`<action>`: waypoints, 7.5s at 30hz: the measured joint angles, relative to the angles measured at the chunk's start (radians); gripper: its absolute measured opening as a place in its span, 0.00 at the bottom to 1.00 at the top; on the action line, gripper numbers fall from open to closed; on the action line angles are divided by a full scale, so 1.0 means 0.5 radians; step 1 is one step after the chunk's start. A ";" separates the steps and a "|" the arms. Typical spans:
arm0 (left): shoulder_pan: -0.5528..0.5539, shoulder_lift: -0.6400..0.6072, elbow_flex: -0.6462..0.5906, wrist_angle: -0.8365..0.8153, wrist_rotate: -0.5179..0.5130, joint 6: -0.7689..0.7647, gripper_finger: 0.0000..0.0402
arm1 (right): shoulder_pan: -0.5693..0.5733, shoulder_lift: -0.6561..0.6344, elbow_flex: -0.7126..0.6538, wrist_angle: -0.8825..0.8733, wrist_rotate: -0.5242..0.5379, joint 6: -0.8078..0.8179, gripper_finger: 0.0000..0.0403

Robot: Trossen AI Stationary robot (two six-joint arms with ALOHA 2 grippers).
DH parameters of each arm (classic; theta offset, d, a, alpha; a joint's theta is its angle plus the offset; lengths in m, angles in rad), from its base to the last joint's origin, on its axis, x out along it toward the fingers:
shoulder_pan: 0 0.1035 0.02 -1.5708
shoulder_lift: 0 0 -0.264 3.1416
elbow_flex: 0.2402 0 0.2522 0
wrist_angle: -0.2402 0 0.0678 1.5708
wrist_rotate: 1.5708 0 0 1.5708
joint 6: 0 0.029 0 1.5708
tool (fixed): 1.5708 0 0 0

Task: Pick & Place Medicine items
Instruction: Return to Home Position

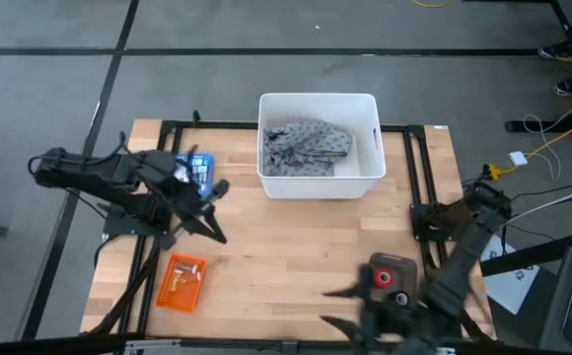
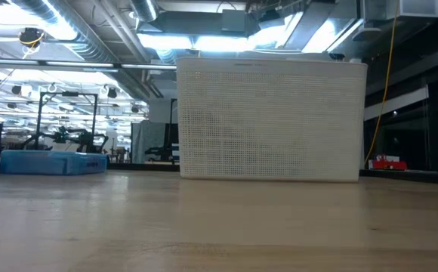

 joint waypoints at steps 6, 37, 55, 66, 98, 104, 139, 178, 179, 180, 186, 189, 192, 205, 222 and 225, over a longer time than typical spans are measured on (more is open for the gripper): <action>-0.099 -0.525 -0.580 0.338 -0.241 -0.131 0.01 | 0.140 0.022 0.001 0.344 0.026 -0.267 0.53; -0.929 -1.360 -1.548 0.598 -1.210 -0.022 0.00 | 0.230 -1.204 -2.146 2.383 -0.301 -0.764 0.53; -0.915 -1.847 -2.069 0.622 -0.964 0.032 0.01 | 0.349 -1.348 -2.862 3.163 -0.458 -0.766 0.53; -0.716 -1.848 -1.798 0.206 -0.826 0.011 0.01 | 0.382 -1.584 -3.287 3.816 -0.522 -1.196 0.53; -0.045 -1.848 -2.119 0.460 -0.445 -0.105 0.00 | 0.708 -2.747 -3.285 2.126 -0.282 -0.748 0.53; 0.080 -1.848 -2.120 0.473 -0.301 -0.070 0.01 | 0.196 -2.747 -3.285 2.108 -1.036 -0.870 0.53; 1.978 -1.783 -2.224 0.666 0.997 -0.298 0.01 | -0.958 -3.266 -3.283 1.262 -1.144 -0.451 0.53; 2.229 -1.655 -2.225 0.696 -0.367 -0.042 0.02 | -0.855 -3.258 -3.283 1.093 0.114 -1.040 0.53; 2.229 -1.655 -2.225 0.696 -0.367 -0.042 0.02 | -0.855 -3.258 -3.283 1.094 0.114 -1.013 0.53; 2.229 -1.655 -2.225 0.696 -0.367 -0.041 0.02 | -0.855 -3.258 -3.283 1.093 0.114 -0.988 0.53; 2.229 -1.655 -2.225 0.696 -0.366 -0.036 0.02 | -0.855 -3.258 -3.283 1.094 0.114 -0.576 0.53; 2.229 -1.655 -2.225 0.696 -0.365 -0.036 0.02 | -0.855 -3.258 -3.283 1.094 0.114 -0.349 0.53; 2.229 -1.655 -2.225 0.696 -0.364 -0.036 0.01 | -0.855 -3.258 -3.283 1.093 0.113 -0.249 0.53; 2.229 -1.655 -2.225 0.697 -0.363 -0.037 0.01 | -0.855 -3.258 -3.283 1.093 0.113 -0.273 0.53; 2.228 -1.656 -2.225 0.698 -0.362 -0.038 0.02 | -0.855 -3.258 -3.283 1.093 0.113 -0.273 0.53; 2.229 -1.655 -2.225 0.697 -0.361 -0.038 0.02 | -0.855 -3.258 -3.283 1.093 0.113 -0.273 0.53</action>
